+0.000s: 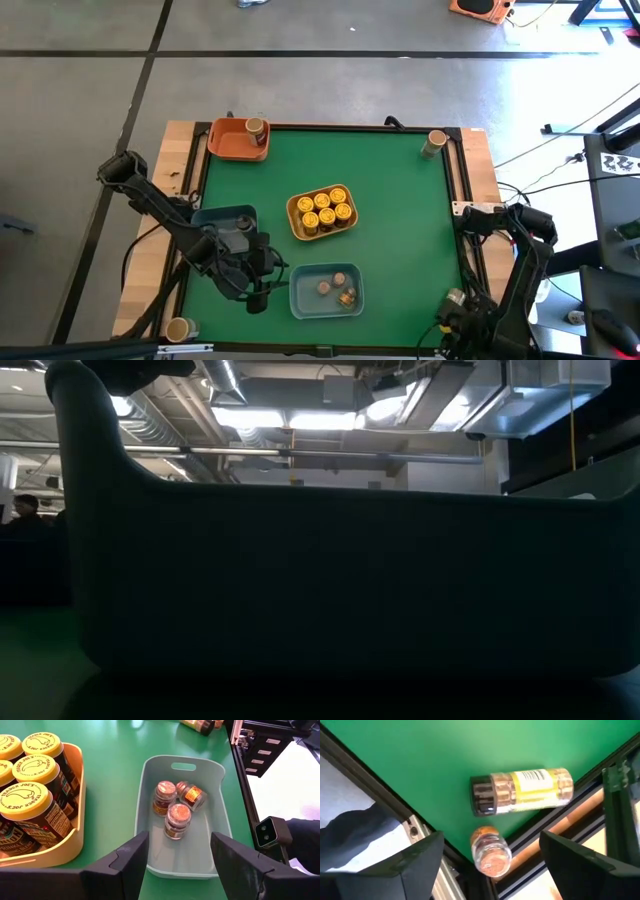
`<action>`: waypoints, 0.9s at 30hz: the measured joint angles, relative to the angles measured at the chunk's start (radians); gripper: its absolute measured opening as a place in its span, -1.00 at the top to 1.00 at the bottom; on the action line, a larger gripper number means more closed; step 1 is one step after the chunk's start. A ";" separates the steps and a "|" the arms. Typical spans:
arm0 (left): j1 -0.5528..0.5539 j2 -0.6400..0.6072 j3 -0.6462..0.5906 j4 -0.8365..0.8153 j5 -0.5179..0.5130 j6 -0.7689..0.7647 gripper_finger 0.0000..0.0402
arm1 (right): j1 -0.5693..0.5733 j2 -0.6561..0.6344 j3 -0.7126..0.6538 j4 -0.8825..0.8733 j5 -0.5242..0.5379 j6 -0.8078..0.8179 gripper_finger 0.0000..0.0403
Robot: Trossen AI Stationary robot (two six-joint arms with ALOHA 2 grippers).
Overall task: Sort spices by type
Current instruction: Put the black seasoning bottle into the blue bin
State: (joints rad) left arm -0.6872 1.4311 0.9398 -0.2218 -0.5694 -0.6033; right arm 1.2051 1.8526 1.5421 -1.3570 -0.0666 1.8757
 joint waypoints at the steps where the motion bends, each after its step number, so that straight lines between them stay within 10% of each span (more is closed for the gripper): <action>1: 0.000 0.000 0.000 0.000 0.000 0.000 -0.05 | 0.000 0.000 0.000 -0.001 0.000 -0.020 -0.63; 13: -0.004 0.000 0.000 -0.001 0.000 0.003 -0.04 | -0.008 0.021 -0.010 -0.026 0.155 -0.750 -0.63; 27: -0.022 -0.001 0.000 -0.003 0.001 -0.002 -0.04 | -0.008 0.067 -0.226 0.165 0.102 -1.044 -0.63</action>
State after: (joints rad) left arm -0.7090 1.4303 0.9398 -0.2253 -0.5686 -0.6052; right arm 1.1973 1.9194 1.3156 -1.1916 0.0358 0.8322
